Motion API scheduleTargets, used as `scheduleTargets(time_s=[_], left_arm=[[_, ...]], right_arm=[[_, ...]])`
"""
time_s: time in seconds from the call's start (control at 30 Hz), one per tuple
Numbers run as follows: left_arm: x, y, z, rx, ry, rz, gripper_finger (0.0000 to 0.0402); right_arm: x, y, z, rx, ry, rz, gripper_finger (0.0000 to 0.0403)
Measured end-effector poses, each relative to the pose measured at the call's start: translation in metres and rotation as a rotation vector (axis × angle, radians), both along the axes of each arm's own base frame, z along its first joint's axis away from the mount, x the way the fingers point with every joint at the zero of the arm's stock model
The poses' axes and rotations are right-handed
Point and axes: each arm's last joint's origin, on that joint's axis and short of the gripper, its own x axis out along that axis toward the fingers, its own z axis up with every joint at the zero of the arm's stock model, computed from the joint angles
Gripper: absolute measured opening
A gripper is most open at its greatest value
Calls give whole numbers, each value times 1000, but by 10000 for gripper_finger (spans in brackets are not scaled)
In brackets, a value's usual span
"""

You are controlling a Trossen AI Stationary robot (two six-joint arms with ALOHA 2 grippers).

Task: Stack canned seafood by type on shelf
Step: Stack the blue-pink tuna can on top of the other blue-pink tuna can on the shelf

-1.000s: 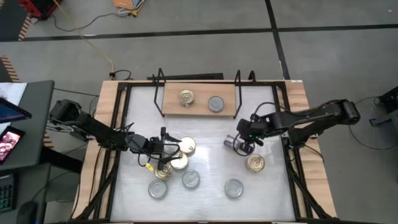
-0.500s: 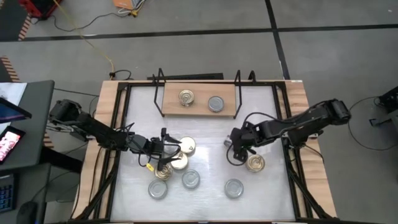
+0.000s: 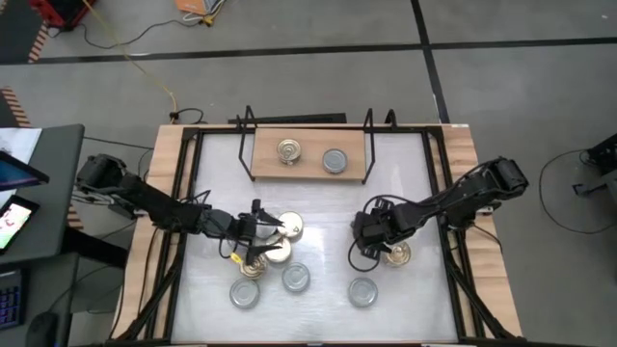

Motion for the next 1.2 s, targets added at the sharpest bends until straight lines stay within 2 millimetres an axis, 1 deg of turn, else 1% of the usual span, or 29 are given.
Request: scheduleTargets(time_s=[0.07,0.23,0.37,0.5,0.63,0.73,0.87,0.97,1.13,1.2], left_arm=[[10,2,3,30,47,14,316],[40,7,14,97,117,43,316],[69,11,21,133,173,57,316],[95,10,22,253,233,97,316],[117,6,27,329,252,104,316],[132,4,32,353,240,116,316],[146,2,40,392,235,119,316],[154,2,41,420,256,128,316],[156,7,41,466,304,124,315],[155,8,41,487,314,143,309]], right_arm=[[-1,2,3,-1,-14,26,207],[-2,10,13,-74,-92,110,208],[5,21,20,-180,-206,229,208],[13,30,26,-281,-304,317,208],[15,30,29,-365,-324,334,208],[18,28,30,-385,-338,347,208],[21,27,33,-415,-362,350,208],[24,28,35,-434,-393,364,208],[25,33,40,-483,-435,385,209],[25,34,40,-493,-439,382,214]])
